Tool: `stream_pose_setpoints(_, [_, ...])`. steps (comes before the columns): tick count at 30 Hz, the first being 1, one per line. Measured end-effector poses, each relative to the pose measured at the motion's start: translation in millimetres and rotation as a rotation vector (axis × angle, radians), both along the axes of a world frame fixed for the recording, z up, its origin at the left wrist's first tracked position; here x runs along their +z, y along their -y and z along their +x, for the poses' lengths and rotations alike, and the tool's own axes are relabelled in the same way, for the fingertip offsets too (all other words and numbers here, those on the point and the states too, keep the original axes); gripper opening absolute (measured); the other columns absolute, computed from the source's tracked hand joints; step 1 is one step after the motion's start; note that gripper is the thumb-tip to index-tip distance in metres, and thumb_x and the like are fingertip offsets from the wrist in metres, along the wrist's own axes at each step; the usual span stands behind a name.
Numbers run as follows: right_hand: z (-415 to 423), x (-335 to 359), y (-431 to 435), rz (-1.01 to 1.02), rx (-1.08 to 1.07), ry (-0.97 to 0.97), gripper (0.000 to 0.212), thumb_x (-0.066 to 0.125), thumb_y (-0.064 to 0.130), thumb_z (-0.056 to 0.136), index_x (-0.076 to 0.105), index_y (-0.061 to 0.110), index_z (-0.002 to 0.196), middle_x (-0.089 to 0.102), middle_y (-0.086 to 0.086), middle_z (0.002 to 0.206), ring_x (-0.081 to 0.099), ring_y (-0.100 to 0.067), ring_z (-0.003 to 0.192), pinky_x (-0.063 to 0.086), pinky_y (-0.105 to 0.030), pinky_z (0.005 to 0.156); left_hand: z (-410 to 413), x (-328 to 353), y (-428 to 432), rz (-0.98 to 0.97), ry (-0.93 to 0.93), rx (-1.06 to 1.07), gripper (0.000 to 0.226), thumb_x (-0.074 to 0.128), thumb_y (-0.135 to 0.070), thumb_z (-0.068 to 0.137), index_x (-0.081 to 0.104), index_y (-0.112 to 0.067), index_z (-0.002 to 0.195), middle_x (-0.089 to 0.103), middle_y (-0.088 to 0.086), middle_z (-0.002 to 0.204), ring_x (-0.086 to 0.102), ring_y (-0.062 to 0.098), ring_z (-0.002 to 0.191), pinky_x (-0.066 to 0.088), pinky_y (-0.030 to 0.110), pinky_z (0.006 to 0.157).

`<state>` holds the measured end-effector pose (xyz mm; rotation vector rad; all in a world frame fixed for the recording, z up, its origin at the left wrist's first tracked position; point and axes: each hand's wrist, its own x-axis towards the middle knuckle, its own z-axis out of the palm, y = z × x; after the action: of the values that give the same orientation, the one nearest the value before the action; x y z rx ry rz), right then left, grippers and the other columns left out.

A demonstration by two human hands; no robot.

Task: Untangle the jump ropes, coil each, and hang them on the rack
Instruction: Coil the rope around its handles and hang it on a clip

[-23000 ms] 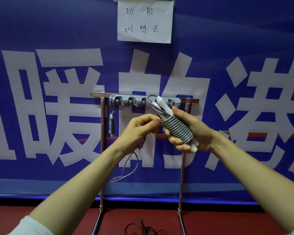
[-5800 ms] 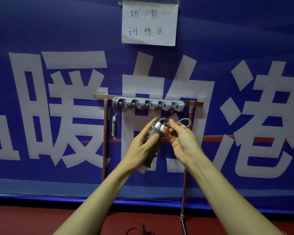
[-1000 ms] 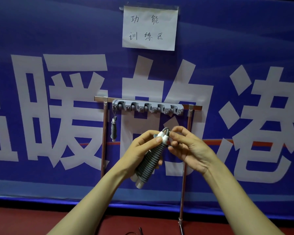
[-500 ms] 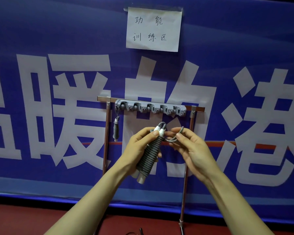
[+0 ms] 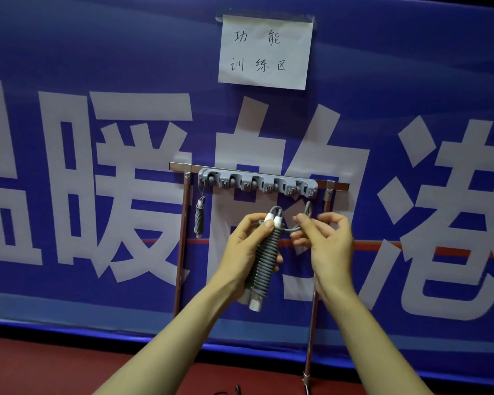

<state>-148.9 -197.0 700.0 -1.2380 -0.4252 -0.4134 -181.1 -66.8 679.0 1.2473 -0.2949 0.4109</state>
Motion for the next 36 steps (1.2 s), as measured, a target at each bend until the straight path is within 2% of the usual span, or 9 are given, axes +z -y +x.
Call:
stream_pose_setpoints(3, [0, 3, 0, 0.031, 0.152, -0.042, 0.021, 0.063, 0.010, 0.089, 0.061, 0.017, 0.108, 0.074, -0.006, 0.084, 0.061, -0.011, 0.058, 0.051, -0.020, 0.053, -1, 0, 1, 0.017, -0.007, -0.006, 0.022, 0.056, -0.022, 0.095, 0.057, -0.013, 0.115, 0.065, 0.003, 0.075, 0.063, 0.023, 0.057, 0.055, 0.030, 0.050])
stream_pose_setpoints(10, [-3, 6, 14, -0.091, 0.374, -0.007, 0.027, 0.067, 0.014, 0.076, 0.068, 0.016, 0.103, 0.074, -0.004, 0.084, 0.069, -0.015, 0.072, 0.056, -0.020, 0.064, -1, -1, -4, -0.045, -0.040, -0.041, 0.029, 0.054, -0.025, 0.096, 0.053, -0.007, 0.119, 0.067, 0.003, 0.075, 0.061, 0.022, 0.055, 0.054, 0.028, 0.049])
stream_pose_setpoints(16, [6, -3, 19, -0.507, -0.144, 0.362, 0.015, 0.064, 0.010, 0.091, 0.071, 0.017, 0.102, 0.066, 0.001, 0.070, 0.063, -0.010, 0.059, 0.053, -0.019, 0.056, -2, -6, 0, -0.005, -0.022, -0.083, 0.029, 0.057, -0.027, 0.090, 0.056, -0.011, 0.114, 0.067, 0.007, 0.078, 0.062, 0.023, 0.056, 0.055, 0.030, 0.049])
stream_pose_setpoints(19, [9, -6, 18, -0.642, -0.266, 0.550, 0.013, 0.065, 0.008, 0.090, 0.072, 0.013, 0.100, 0.065, 0.008, 0.080, 0.061, -0.005, 0.065, 0.052, -0.016, 0.060, -1, -6, 0, 0.012, -0.008, -0.100, 0.027, 0.057, -0.027, 0.090, 0.056, -0.013, 0.113, 0.067, 0.008, 0.080, 0.063, 0.025, 0.059, 0.055, 0.031, 0.051])
stream_pose_setpoints(22, [11, -7, 17, -0.709, -0.324, 0.652, 0.010, 0.066, 0.005, 0.088, 0.072, 0.009, 0.096, 0.067, 0.002, 0.085, 0.061, -0.004, 0.073, 0.052, -0.016, 0.068, -1, -5, -2, 0.081, -0.005, -0.111, 0.028, 0.056, -0.028, 0.090, 0.056, -0.014, 0.115, 0.069, 0.004, 0.081, 0.064, 0.025, 0.060, 0.057, 0.032, 0.053])
stream_pose_setpoints(27, [7, -2, 21, -0.739, -0.208, 0.612, 0.019, 0.061, 0.004, 0.092, 0.068, 0.010, 0.108, 0.060, 0.015, 0.085, 0.061, 0.001, 0.071, 0.048, -0.008, 0.063, -5, -1, -10, 0.188, -0.011, -0.113, 0.028, 0.055, -0.027, 0.093, 0.059, -0.018, 0.119, 0.070, 0.002, 0.083, 0.064, 0.023, 0.062, 0.057, 0.032, 0.055])
stream_pose_setpoints(30, [6, 1, 22, -0.858, -0.099, 0.505, 0.034, 0.055, 0.007, 0.095, 0.052, 0.018, 0.127, 0.060, 0.017, 0.085, 0.063, -0.001, 0.073, 0.054, -0.016, 0.067, -7, 3, -15, 0.229, -0.006, -0.100, 0.029, 0.054, -0.024, 0.093, 0.059, -0.015, 0.120, 0.070, 0.000, 0.085, 0.063, 0.022, 0.060, 0.055, 0.031, 0.054])
stream_pose_setpoints(33, [4, 4, 24, -0.865, -0.063, 0.403, 0.024, 0.058, 0.011, 0.094, 0.045, 0.017, 0.113, 0.066, 0.007, 0.080, 0.065, -0.005, 0.066, 0.055, -0.021, 0.063, -9, 3, -17, 0.310, 0.001, -0.091, 0.034, 0.056, -0.024, 0.090, 0.057, -0.014, 0.123, 0.069, -0.003, 0.087, 0.064, 0.023, 0.062, 0.056, 0.031, 0.056])
stream_pose_setpoints(36, [2, 9, 24, -0.803, -0.006, 0.313, 0.021, 0.063, 0.011, 0.091, 0.048, 0.018, 0.105, 0.068, 0.000, 0.076, 0.066, -0.008, 0.061, 0.054, -0.021, 0.058, -11, 3, -20, 0.371, -0.004, -0.106, 0.040, 0.058, -0.026, 0.088, 0.055, -0.014, 0.125, 0.068, -0.004, 0.087, 0.065, 0.024, 0.065, 0.057, 0.032, 0.058])
